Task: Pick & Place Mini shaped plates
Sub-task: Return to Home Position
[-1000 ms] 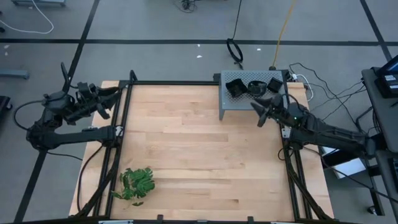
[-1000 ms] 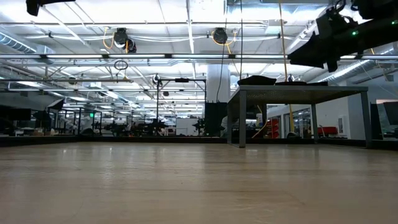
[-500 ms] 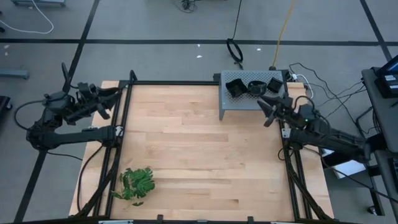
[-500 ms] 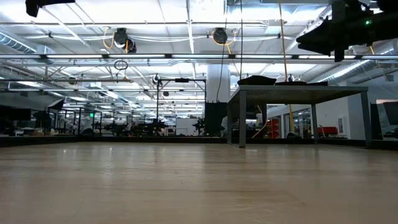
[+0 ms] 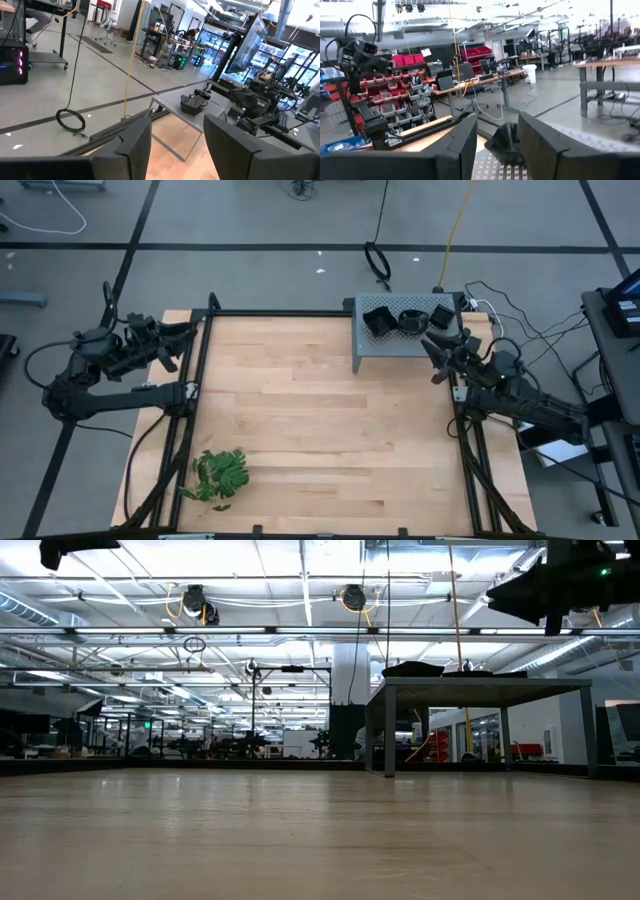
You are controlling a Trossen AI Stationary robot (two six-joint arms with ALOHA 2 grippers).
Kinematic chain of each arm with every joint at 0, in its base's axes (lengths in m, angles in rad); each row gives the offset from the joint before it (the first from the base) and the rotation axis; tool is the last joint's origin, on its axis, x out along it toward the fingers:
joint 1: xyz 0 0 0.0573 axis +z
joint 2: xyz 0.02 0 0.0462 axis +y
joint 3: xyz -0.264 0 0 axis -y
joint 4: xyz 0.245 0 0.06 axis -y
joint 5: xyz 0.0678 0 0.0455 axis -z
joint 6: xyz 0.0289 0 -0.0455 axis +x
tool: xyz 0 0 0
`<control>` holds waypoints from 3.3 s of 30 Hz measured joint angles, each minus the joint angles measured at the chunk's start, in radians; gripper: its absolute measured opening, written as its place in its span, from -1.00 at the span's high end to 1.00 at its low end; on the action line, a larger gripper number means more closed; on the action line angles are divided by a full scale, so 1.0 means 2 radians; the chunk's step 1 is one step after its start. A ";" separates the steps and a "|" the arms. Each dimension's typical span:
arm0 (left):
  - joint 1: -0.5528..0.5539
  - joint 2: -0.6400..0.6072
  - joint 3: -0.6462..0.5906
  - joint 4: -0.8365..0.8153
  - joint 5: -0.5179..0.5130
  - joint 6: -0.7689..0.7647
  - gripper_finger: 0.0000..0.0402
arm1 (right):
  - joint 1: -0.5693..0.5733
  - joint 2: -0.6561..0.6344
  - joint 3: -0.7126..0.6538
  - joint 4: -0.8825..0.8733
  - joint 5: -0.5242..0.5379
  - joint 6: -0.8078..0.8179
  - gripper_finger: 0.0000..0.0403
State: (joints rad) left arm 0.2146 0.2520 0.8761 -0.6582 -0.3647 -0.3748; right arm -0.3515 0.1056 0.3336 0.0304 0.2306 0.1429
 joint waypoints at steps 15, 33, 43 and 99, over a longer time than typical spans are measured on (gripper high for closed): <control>0.000 0.000 0.000 0.000 0.000 -0.003 0.08 | 0.000 -0.004 -0.129 0.223 -0.025 0.041 0.36; 0.000 0.001 -0.142 0.147 0.000 -0.016 0.08 | 0.000 -0.004 -0.140 0.202 -0.023 0.047 0.36; -0.001 0.001 -0.294 0.363 0.020 -0.028 0.08 | 0.000 -0.004 -0.140 0.203 -0.022 0.054 0.36; -0.006 0.001 -0.430 0.432 -0.074 0.004 0.08 | 0.000 -0.004 -0.141 0.158 0.028 0.063 0.36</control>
State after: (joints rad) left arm 0.2028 0.2531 0.0151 0.2058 -0.5129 -0.3676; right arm -0.3517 0.0982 0.0525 0.3462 0.2867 0.2687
